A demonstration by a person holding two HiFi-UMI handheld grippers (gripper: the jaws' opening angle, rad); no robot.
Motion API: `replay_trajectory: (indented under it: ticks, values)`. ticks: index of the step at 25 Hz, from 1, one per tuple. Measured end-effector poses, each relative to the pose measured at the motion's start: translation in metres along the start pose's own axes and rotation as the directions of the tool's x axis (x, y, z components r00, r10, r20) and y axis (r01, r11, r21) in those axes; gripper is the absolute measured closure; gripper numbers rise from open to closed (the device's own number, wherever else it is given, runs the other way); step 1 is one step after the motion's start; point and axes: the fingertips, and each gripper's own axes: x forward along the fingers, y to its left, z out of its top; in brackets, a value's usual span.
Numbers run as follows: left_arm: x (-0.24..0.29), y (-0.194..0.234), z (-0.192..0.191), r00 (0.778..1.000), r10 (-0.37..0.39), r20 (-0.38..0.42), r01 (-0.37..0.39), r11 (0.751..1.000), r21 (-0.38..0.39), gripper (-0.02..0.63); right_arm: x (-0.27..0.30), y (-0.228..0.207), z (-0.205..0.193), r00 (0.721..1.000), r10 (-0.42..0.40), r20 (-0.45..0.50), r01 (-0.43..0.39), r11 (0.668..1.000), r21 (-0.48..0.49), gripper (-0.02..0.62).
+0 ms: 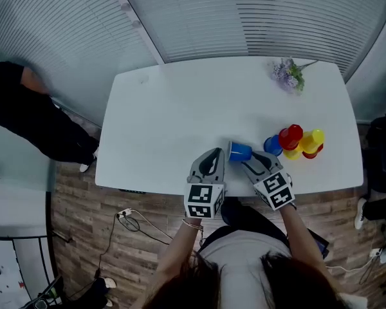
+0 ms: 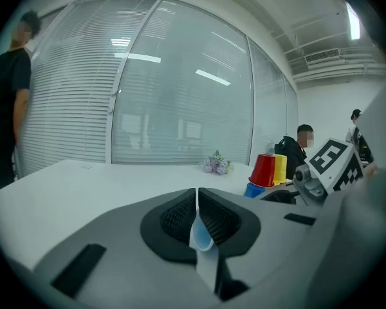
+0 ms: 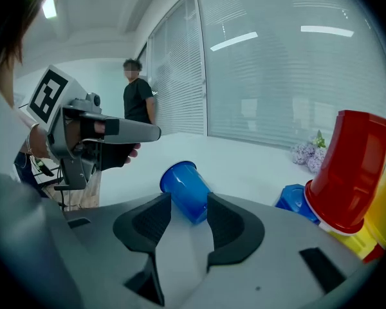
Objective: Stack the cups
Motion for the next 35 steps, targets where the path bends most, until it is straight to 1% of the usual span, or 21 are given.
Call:
replay_trajectory:
  ticks: [3,5,9,12,20,26,30,32,35]
  values:
    - [0.001,0.002,0.0,1.0,-0.001,0.002,0.001,1.0,-0.001,0.578,0.003,0.0,0.003,1.0,0.007,0.01,-0.007,1.0,-0.001,0.393]
    - [0.001,0.004,-0.001,1.0,0.002,0.003,-0.002,1.0,-0.003,0.578,0.006,-0.003,0.001,1.0,0.009,0.001,-0.009,1.0,-0.008,0.379]
    - [0.001,0.007,-0.002,1.0,0.001,-0.009,-0.001,1.0,-0.002,0.578,0.014,-0.007,-0.006,0.999,0.034,-0.038,-0.034,0.999,0.011,0.314]
    - [0.0,0.014,-0.005,1.0,0.013,-0.019,-0.013,1.0,-0.007,0.578,0.02,-0.004,-0.012,0.997,0.058,-0.059,-0.057,0.998,0.02,0.29]
    - [0.002,0.018,-0.006,0.999,0.0,-0.039,0.0,1.0,0.001,0.578,0.029,0.016,-0.008,0.995,0.081,-0.053,-0.082,0.997,-0.004,0.29]
    - [0.004,0.018,-0.01,0.999,0.003,-0.05,-0.003,1.0,0.003,0.578,0.036,0.012,-0.014,0.993,0.094,-0.077,-0.094,0.996,0.0,0.29]
    - [0.001,0.02,-0.013,0.997,0.006,-0.081,-0.006,1.0,0.001,0.578,0.036,0.013,-0.014,0.989,0.11,-0.095,-0.111,0.994,-0.007,0.286]
    - [0.001,0.021,-0.015,0.996,0.011,-0.09,-0.011,1.0,-0.003,0.578,0.038,0.014,-0.015,0.985,0.121,-0.12,-0.125,0.992,-0.027,0.281]
    - [0.002,0.022,-0.015,0.997,0.012,-0.081,-0.012,1.0,0.0,0.578,0.04,0.012,-0.017,0.98,0.12,-0.158,-0.136,0.986,-0.095,0.272]
